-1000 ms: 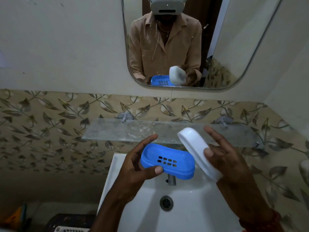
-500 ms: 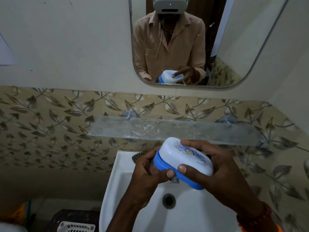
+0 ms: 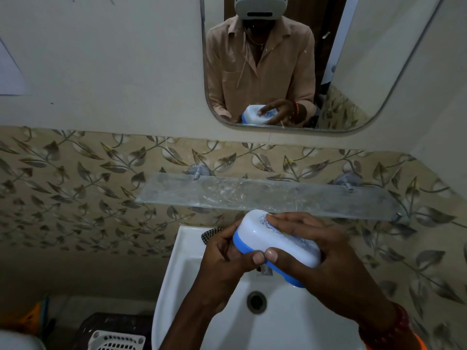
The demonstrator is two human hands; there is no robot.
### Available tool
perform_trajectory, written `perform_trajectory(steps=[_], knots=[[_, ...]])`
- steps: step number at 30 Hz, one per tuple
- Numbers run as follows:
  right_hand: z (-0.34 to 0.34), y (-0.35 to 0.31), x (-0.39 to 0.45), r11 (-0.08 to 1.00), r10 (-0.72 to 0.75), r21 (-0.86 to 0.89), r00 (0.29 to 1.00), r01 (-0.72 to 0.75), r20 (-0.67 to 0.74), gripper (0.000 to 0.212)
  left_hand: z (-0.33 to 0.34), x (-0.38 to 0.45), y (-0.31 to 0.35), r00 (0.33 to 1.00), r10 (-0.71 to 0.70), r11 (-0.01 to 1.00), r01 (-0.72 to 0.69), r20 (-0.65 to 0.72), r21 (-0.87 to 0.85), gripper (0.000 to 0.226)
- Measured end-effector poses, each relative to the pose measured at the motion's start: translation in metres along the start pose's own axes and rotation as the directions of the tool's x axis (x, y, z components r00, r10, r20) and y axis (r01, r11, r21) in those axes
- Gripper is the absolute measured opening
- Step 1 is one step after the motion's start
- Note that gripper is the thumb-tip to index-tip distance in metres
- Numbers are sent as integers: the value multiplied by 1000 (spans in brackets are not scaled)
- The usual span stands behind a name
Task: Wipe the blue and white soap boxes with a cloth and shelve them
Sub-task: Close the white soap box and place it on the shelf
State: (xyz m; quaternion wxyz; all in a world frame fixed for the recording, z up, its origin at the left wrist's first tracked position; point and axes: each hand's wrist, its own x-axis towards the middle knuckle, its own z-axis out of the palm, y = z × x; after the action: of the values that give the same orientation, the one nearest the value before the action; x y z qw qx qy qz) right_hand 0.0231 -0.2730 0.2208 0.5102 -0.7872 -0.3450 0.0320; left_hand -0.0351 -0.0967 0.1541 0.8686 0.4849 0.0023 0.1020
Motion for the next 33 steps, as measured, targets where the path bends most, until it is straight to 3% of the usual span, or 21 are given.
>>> perform_trajectory(steps=[4,6,12,17,20,24,29,33], knots=[[-8,1,-1,979,-45,-188,978,84,202,86,1,-5,-4,1000,10,999,-11,-29,-33,72],[-13,3,1,950,-83,-276,970,146,228,97,2,-3,-4,998,5,1000,-7,-61,-29,74],[-27,14,14,821,-354,-461,934,336,50,74,-4,9,9,988,40,997,-31,-150,65,63],[-37,25,33,751,-410,-530,907,394,94,71,-11,31,34,995,96,913,-86,-5,399,66],[-43,33,48,848,-348,-392,933,355,91,79,-9,54,55,982,171,778,-182,75,601,68],[-50,43,69,963,-217,-159,976,219,33,75,-10,83,66,954,249,453,-267,168,850,71],[-56,60,94,949,-177,-257,983,181,39,65,-21,112,56,956,211,214,-248,203,945,76],[-52,68,106,924,-139,-353,989,149,54,65,-27,125,45,968,193,146,-189,159,971,84]])
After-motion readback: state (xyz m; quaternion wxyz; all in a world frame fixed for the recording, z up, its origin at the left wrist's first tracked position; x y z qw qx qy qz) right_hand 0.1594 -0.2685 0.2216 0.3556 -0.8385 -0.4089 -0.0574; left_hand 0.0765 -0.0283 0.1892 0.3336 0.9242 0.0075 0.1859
